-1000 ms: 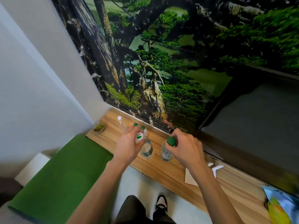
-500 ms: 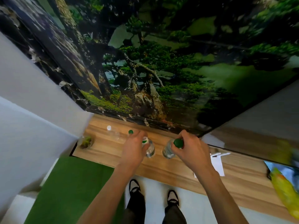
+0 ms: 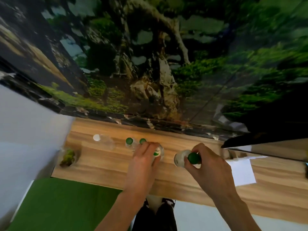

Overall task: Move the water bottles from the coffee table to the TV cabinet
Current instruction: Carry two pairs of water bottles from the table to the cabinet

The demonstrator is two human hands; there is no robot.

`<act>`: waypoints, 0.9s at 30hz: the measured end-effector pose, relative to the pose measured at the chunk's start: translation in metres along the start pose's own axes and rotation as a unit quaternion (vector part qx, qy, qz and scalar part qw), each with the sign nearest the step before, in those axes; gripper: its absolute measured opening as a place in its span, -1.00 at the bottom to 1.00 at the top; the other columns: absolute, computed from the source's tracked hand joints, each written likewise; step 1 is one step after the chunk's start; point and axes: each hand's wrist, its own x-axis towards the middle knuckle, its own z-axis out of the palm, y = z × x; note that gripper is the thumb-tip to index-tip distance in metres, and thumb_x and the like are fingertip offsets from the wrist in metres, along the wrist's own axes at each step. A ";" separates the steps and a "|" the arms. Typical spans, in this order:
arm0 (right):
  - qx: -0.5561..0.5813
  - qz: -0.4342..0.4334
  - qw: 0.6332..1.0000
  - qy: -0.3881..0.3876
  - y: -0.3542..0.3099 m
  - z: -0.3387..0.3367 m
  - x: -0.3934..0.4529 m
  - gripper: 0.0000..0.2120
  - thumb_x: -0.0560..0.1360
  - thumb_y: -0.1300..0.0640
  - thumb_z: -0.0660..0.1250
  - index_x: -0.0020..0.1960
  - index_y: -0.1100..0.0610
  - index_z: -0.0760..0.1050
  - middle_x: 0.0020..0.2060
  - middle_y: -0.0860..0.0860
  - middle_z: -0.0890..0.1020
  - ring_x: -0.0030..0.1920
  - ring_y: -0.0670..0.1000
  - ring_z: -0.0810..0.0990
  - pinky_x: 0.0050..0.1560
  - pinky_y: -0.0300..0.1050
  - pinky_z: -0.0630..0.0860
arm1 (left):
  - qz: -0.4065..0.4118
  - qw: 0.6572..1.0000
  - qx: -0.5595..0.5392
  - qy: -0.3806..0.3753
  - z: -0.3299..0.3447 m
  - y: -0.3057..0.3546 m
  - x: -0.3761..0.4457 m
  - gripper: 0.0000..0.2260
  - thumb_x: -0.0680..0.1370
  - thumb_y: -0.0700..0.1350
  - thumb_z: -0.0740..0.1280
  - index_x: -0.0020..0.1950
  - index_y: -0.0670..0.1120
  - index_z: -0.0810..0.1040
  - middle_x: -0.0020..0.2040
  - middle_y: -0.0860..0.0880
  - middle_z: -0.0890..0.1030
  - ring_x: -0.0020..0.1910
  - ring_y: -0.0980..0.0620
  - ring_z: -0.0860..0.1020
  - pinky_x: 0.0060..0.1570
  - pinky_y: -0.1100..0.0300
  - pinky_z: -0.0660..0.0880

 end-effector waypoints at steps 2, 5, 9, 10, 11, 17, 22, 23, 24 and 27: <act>0.000 -0.006 1.000 0.003 0.008 0.022 0.009 -0.70 0.45 -0.09 0.51 -0.08 -0.09 0.37 -0.31 -0.18 0.51 -0.45 -0.15 0.37 -0.39 -0.44 0.11 | 0.021 1.000 0.009 -0.008 0.016 -0.015 0.006 -0.58 0.41 -0.24 0.59 0.23 -0.03 0.63 0.17 0.01 0.65 0.16 0.02 0.57 0.16 0.13 0.56; 0.003 -0.016 1.000 0.001 0.021 0.055 0.019 -0.68 0.43 -0.05 0.53 -0.07 -0.07 0.38 -0.31 -0.19 0.50 -0.42 -0.12 0.40 -0.38 -0.44 0.13 | 0.048 0.998 0.030 -0.018 0.037 -0.035 0.015 -0.57 0.39 -0.25 0.61 0.22 -0.05 0.65 0.14 0.01 0.66 0.11 -0.04 0.64 0.14 0.06 0.62; 0.005 -0.033 0.999 0.001 0.033 0.089 0.034 -0.69 0.42 -0.01 0.56 -0.03 -0.03 0.42 -0.27 -0.17 0.52 -0.40 -0.11 0.39 -0.35 -0.45 0.13 | 0.084 0.996 0.022 -0.034 0.060 -0.060 0.027 -0.60 0.42 -0.24 0.59 0.22 -0.04 0.64 0.13 0.02 0.65 0.10 -0.02 0.64 0.12 0.05 0.63; 0.001 -0.040 0.999 0.004 0.035 0.096 0.037 -0.69 0.41 0.00 0.56 -0.03 0.00 0.44 -0.27 -0.14 0.56 -0.40 -0.10 0.38 -0.35 -0.45 0.12 | 0.091 0.995 0.020 -0.037 0.064 -0.066 0.031 -0.61 0.43 -0.24 0.59 0.22 -0.05 0.64 0.13 0.02 0.65 0.11 -0.02 0.63 0.13 0.05 0.62; -0.004 -0.047 0.999 0.009 0.035 0.103 0.040 -0.69 0.41 0.01 0.57 -0.03 0.01 0.45 -0.27 -0.11 0.59 -0.40 -0.10 0.36 -0.36 -0.42 0.13 | 0.100 0.994 0.020 -0.040 0.068 -0.071 0.034 -0.62 0.44 -0.24 0.58 0.23 -0.06 0.64 0.13 0.01 0.65 0.12 -0.02 0.63 0.16 0.06 0.60; -0.017 -0.059 0.998 0.024 0.041 0.131 0.053 -0.73 0.43 -0.01 0.53 -0.03 0.02 0.47 -0.25 -0.09 0.60 -0.39 -0.09 0.35 -0.38 -0.25 0.21 | 0.144 0.988 0.043 -0.043 0.088 -0.102 0.049 -0.64 0.43 -0.24 0.58 0.21 -0.11 0.66 0.10 -0.01 0.68 0.11 -0.04 0.66 0.47 0.03 0.38; -0.019 -0.072 0.997 0.016 0.043 0.152 0.069 -0.74 0.44 0.01 0.51 -0.01 0.01 0.46 -0.22 -0.11 0.58 -0.39 -0.04 0.45 -0.34 -0.20 0.26 | 0.165 0.983 0.056 -0.061 0.106 -0.120 0.055 -0.61 0.42 -0.23 0.60 0.22 -0.09 0.66 0.09 0.01 0.68 0.08 0.02 0.68 0.50 -0.06 0.40; -0.021 -0.076 0.997 0.013 0.043 0.155 0.072 -0.75 0.45 0.01 0.50 0.00 0.01 0.46 -0.21 -0.10 0.58 -0.38 -0.01 0.49 -0.33 -0.20 0.26 | 0.163 0.983 0.054 -0.066 0.109 -0.123 0.056 -0.60 0.41 -0.24 0.60 0.22 -0.09 0.66 0.09 0.01 0.68 0.08 0.02 0.68 0.49 -0.08 0.40; -0.023 -0.081 0.996 0.010 0.043 0.157 0.075 -0.75 0.46 0.01 0.50 0.01 0.02 0.46 -0.20 -0.09 0.58 -0.36 0.01 0.52 -0.33 -0.19 0.27 | 0.161 0.983 0.053 -0.071 0.112 -0.125 0.056 -0.59 0.41 -0.24 0.60 0.23 -0.09 0.66 0.09 0.01 0.68 0.09 0.01 0.68 0.49 -0.09 0.41; -0.028 -0.092 0.995 -0.003 0.041 0.161 0.082 -0.76 0.47 0.03 0.49 0.02 0.03 0.47 -0.16 -0.06 0.58 -0.31 0.03 0.55 -0.29 -0.19 0.29 | 0.155 0.984 0.046 -0.080 0.118 -0.129 0.058 -0.60 0.41 -0.26 0.60 0.22 -0.10 0.66 0.10 -0.01 0.68 0.10 -0.01 0.68 0.49 -0.13 0.42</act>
